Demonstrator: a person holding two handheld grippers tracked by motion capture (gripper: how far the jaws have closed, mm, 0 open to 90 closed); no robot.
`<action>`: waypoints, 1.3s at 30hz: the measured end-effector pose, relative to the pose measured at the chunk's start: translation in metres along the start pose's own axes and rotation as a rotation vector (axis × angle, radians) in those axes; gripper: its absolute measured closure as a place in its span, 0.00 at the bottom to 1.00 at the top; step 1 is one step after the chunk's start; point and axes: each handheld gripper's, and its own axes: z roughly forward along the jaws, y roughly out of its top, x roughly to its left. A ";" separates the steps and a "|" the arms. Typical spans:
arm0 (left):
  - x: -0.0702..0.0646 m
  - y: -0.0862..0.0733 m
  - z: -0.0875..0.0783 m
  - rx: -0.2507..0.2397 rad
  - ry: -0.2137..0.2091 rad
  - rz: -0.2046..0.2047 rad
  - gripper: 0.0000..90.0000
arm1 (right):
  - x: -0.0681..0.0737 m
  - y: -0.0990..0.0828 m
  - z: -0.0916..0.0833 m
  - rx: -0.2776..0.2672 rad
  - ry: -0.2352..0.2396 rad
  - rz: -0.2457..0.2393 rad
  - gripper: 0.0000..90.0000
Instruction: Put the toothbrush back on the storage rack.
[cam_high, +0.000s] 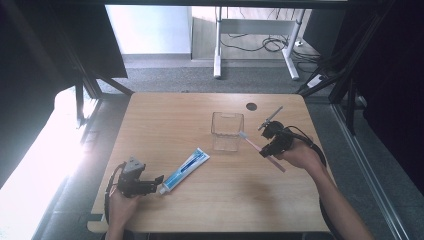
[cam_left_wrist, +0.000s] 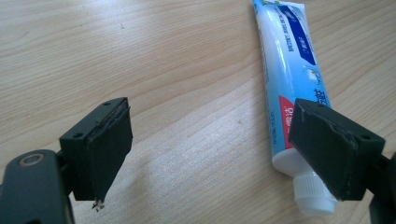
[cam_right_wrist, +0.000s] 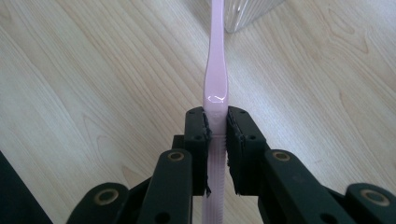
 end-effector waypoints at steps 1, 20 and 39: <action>0.000 0.000 0.000 -0.002 -0.002 -0.002 0.16 | -0.001 0.002 0.000 -0.002 0.000 -0.002 0.88; 0.000 0.002 0.000 0.000 -0.009 0.007 0.15 | -0.002 0.037 -0.002 -0.068 0.008 0.015 0.88; 0.001 0.002 -0.001 -0.003 -0.010 0.003 0.16 | -0.003 0.073 0.001 -0.124 -0.009 0.031 0.88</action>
